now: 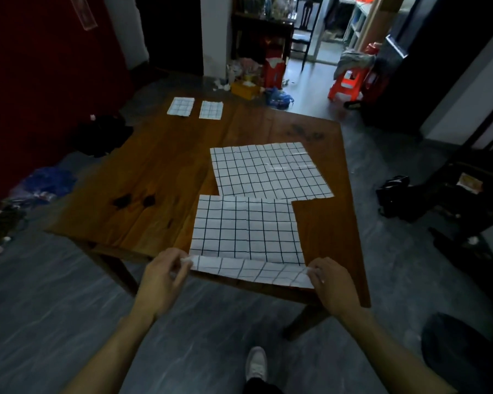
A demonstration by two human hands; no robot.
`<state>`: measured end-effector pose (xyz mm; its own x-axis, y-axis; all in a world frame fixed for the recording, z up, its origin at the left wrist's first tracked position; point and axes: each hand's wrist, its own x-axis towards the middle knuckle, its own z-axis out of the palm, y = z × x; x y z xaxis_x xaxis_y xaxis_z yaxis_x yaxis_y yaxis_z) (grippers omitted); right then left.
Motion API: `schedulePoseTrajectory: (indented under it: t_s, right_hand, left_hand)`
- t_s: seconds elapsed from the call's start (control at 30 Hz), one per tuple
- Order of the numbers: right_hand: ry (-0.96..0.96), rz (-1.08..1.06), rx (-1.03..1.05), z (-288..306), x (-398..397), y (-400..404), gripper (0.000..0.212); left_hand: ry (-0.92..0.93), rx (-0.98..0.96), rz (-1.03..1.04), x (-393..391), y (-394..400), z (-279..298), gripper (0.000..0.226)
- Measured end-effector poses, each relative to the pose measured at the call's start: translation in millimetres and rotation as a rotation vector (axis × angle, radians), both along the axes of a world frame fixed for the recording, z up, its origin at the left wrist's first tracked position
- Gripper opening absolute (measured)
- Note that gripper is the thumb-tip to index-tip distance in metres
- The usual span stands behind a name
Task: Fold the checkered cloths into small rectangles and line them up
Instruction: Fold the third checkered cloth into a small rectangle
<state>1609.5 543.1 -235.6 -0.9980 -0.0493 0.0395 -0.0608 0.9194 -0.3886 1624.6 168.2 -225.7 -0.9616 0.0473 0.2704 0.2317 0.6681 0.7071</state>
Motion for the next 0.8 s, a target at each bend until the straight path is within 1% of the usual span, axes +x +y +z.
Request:
schedulePoseTrajectory:
  t_s: [0.1,0.17,0.27,0.37,0.57,0.7,0.8]
  right_hand:
    - [0.072,0.046,-0.026,0,-25,-2,0.004]
    - [0.083,0.043,-0.067,-1,-49,-2,0.006]
    - [0.1,0.029,-0.137,-3,-83,-4,0.004]
    - [0.129,0.048,-0.193,-1,-113,-9,0.003]
    - [0.117,0.064,-0.236,4,-155,-1,0.004]
    - [0.079,0.038,-0.262,4,-175,5,0.007]
    - [0.077,0.049,-0.26,1,-196,5,0.011]
  left_hand:
    - [-0.037,0.012,0.043,-15,-3,9,0.012]
    - [-0.057,0.019,0.08,-26,-4,13,0.011]
    - [-0.121,0.034,0.126,-47,-6,19,0.008]
    - [-0.173,0.013,0.154,-71,-8,24,0.012]
    - [-0.221,0.031,0.238,-122,1,32,0.012]
    - [-0.28,0.074,0.216,-159,4,32,0.008]
    - [-0.316,0.115,0.206,-194,2,24,0.009]
